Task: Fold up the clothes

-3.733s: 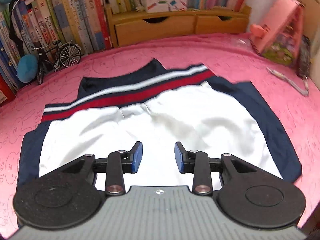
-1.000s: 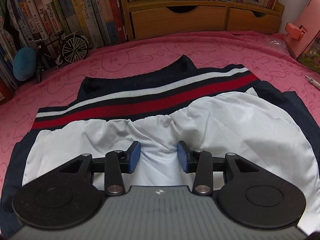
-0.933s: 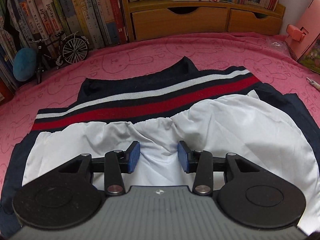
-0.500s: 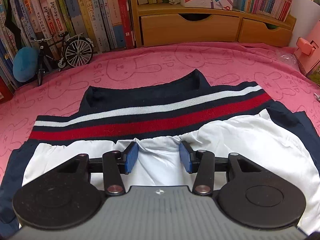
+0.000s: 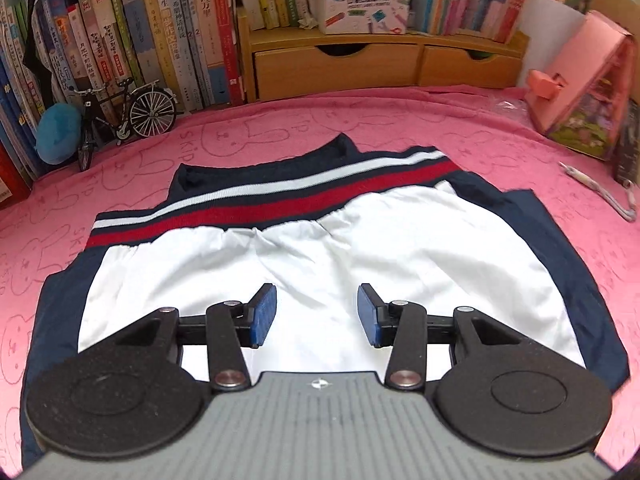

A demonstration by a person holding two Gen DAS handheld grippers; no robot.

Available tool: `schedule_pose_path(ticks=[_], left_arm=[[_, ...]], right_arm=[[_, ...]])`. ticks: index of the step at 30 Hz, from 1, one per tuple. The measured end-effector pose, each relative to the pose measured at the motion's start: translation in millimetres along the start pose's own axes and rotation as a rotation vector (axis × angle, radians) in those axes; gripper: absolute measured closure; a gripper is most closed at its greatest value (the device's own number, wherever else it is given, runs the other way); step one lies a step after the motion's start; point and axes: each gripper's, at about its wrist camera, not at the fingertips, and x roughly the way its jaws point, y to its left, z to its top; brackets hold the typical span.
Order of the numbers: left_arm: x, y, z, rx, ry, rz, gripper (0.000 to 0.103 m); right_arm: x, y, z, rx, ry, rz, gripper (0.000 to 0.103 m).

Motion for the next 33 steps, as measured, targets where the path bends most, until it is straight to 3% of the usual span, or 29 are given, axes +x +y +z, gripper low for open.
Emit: schedule_pose_path(ticks=[6,12,25,27,31,33], left_arm=[[-30,-15,-56,0.073,0.083,-0.057,0.061],[-12,-22,-72,0.102,0.143,-0.068,0.061],[64,8,11,-0.022,0.049,0.083,0.056],[73,12,25,-0.030,0.035,0.107,0.049],[87,24,47,-0.115,0.050,0.115,0.050],[82,21,48,-0.110,0.049,0.125,0.052]], right_arm=[[1,0,2,0.005,0.001,0.000,0.065],[2,-1,2,0.004,0.001,0.000,0.065],[2,-2,1,-0.002,0.000,0.002,0.065],[1,-2,0,-0.002,0.000,0.002,0.065],[1,-3,0,-0.003,0.001,0.006,0.065],[0,-2,-1,-0.003,-0.001,0.012,0.064]])
